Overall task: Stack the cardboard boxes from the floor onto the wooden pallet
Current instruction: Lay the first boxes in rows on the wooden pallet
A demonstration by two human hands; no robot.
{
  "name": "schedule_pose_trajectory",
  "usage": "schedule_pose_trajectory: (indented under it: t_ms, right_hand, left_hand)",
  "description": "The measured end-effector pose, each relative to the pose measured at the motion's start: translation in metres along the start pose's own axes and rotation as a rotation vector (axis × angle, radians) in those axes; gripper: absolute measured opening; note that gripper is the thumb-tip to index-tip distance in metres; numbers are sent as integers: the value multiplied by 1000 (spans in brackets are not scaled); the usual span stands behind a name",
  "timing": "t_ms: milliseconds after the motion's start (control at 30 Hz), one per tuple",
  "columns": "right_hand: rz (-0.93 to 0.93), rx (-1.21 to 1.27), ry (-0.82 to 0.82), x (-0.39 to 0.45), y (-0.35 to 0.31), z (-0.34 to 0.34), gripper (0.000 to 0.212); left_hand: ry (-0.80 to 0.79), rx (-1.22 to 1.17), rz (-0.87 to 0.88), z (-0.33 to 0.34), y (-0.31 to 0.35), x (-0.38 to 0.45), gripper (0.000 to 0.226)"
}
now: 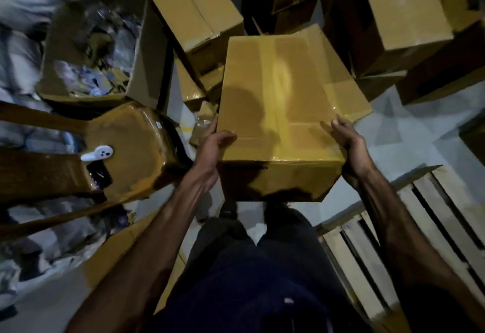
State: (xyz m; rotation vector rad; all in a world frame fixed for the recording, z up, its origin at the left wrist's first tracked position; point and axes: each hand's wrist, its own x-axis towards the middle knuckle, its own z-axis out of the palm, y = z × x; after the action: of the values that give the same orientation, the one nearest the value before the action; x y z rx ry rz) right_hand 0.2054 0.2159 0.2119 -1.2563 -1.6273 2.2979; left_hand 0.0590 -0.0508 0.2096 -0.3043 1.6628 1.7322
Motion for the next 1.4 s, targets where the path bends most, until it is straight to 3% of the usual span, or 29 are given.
schedule_pose_trajectory:
  t_ms: [267, 500, 633, 800, 1133, 1233, 1400]
  right_hand:
    - [-332, 188, 92, -103, -47, 42, 51]
    - [-490, 252, 265, -180, -59, 19, 43]
    - [-505, 265, 379, -217, -41, -17, 75]
    - [-497, 319, 471, -267, -6, -69, 50]
    - [-438, 450, 775, -360, 59, -174, 59]
    - [-457, 475, 853, -378, 70, -194, 55]
    - [-437, 544, 973, -388, 86, -223, 61]
  left_hand:
    - [-242, -28, 189, -11, 89, -52, 78]
    - [-546, -66, 232, 36, 117, -94, 54]
    - [-627, 41, 212, 77, 104, -121, 55]
    - [-727, 141, 163, 137, 69, -159, 52]
    - [-1000, 382, 42, 266, -14, -224, 51]
    - [-1094, 446, 44, 301, -33, -236, 64]
    - [-1161, 543, 0, 355, -57, -233, 46]
